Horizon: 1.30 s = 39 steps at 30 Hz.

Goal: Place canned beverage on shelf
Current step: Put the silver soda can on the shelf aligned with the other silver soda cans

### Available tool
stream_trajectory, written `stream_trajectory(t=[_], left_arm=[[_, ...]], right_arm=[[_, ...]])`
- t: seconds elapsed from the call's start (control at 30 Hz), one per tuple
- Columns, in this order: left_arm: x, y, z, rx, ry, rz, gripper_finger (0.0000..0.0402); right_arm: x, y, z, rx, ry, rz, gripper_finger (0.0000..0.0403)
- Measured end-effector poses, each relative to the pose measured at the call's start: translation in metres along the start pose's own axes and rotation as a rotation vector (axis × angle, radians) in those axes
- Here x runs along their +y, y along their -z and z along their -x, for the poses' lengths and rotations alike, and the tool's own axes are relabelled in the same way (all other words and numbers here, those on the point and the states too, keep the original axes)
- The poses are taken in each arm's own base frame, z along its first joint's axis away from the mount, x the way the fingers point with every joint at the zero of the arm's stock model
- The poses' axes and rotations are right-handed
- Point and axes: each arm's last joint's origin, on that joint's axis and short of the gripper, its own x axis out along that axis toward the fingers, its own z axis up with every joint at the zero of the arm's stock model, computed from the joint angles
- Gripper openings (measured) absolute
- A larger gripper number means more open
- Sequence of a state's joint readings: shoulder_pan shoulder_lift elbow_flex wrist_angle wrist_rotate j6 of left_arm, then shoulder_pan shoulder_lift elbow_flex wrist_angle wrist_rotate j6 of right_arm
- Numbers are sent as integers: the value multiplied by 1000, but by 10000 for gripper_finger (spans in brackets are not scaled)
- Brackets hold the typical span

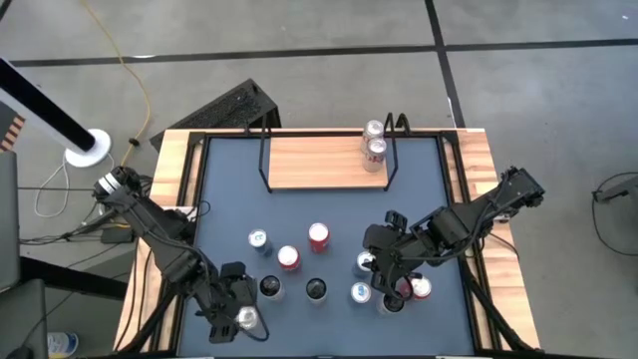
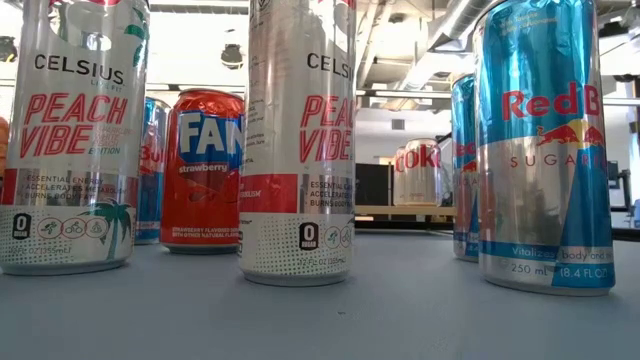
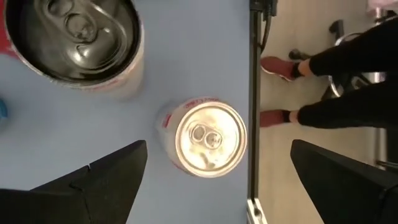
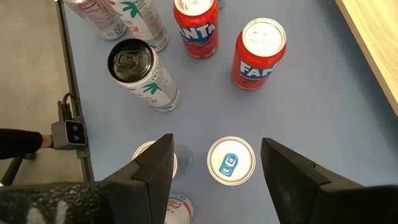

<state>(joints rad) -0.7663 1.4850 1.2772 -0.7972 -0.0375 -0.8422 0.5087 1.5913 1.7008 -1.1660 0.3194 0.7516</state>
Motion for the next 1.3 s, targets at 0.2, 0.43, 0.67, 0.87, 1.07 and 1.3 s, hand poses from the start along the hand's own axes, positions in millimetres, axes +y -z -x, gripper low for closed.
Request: stream_trajectory(t=[0.2,0.43,0.67,0.87,1.07,1.3], left_arm=[[-20,-5,-17,58,-75,-48,384],[-34,-18,-19,70,-191,-152,384],[-34,-19,-19,55,-212,-146,384],[-37,-17,-21,63,-193,-138,384],[-35,-12,-26,77,-203,-155,384],[-36,-12,-25,43,-216,-233,384]], right_arm=[[0,0,0,1,-1,1,225],[0,0,0,1,-1,1,225],[0,0,0,2,-2,1,225],[0,3,-5,7,3,3,225],[1,4,-11,6,-4,1,225],[2,4,-11,0,-10,-2,225]])
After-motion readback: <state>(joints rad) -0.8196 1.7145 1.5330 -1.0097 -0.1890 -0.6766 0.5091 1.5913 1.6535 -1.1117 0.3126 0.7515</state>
